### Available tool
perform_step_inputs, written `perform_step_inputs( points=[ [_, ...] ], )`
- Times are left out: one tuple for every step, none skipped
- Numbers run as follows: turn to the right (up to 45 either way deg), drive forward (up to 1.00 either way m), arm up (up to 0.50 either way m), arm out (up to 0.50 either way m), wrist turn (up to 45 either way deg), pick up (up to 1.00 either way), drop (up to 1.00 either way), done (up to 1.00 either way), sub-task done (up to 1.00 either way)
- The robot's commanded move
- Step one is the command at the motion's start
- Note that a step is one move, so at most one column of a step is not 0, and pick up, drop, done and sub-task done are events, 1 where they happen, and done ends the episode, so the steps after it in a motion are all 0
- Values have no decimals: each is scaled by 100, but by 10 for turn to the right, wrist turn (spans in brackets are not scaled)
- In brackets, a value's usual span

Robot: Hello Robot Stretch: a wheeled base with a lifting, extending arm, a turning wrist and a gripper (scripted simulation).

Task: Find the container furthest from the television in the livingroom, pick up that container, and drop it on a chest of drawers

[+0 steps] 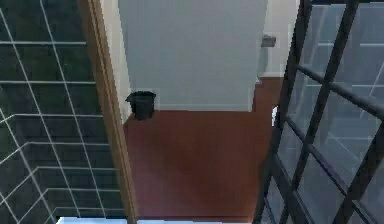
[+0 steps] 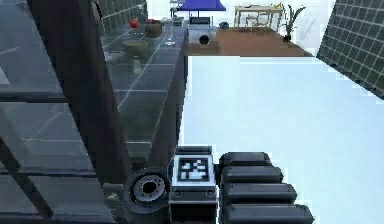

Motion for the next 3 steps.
perform_step_inputs(
  points=[
    [0, 40, 0, 0, 0, 0, 0, 0, 0],
    [90, 0, 0, 0, 0, 0, 0, 0, 0],
    [0, 90, 0, 0, 0, 0, 0, 0, 0]
  ],
)
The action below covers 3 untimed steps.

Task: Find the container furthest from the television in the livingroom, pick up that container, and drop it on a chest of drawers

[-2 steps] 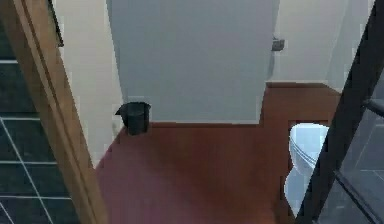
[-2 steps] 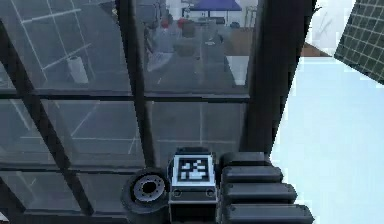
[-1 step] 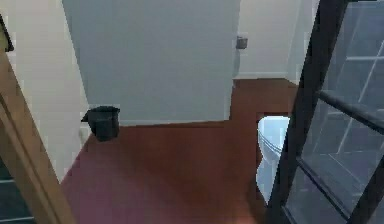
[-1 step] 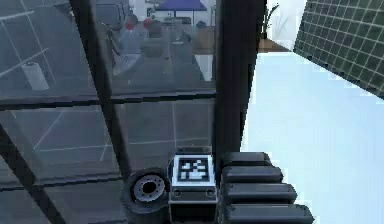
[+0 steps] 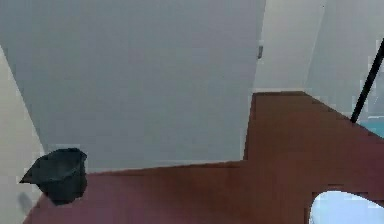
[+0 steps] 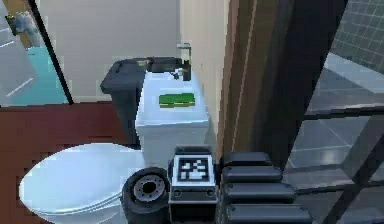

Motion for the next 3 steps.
perform_step_inputs(
  points=[
    [120, 0, 0, 0, 0, 0, 0, 0, 0],
    [0, 85, 0, 0, 0, 0, 0, 0, 0],
    [270, 0, 0, 0, 0, 0, 0, 0, 0]
  ],
)
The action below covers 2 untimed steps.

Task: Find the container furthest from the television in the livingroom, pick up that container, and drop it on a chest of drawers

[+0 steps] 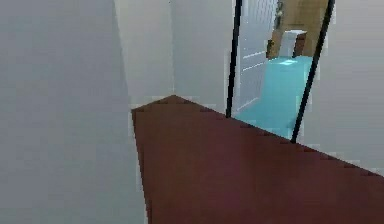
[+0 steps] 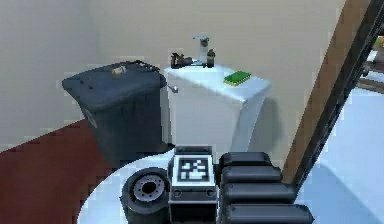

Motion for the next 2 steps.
perform_step_inputs(
  points=[
    [0, 45, 0, 0, 0, 0, 0, 0, 0],
    [240, 0, 0, 0, 0, 0, 0, 0, 0]
  ],
)
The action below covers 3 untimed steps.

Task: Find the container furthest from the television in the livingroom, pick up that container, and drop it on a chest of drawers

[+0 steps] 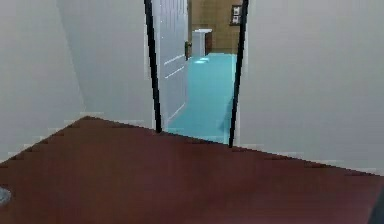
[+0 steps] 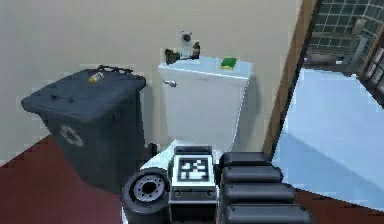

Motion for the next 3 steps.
perform_step_inputs(
  points=[
    [0, 100, 0, 0, 0, 0, 0, 0, 0],
    [30, 0, 0, 0, 0, 0, 0, 0, 0],
    [0, 100, 0, 0, 0, 0, 0, 0, 0]
  ],
)
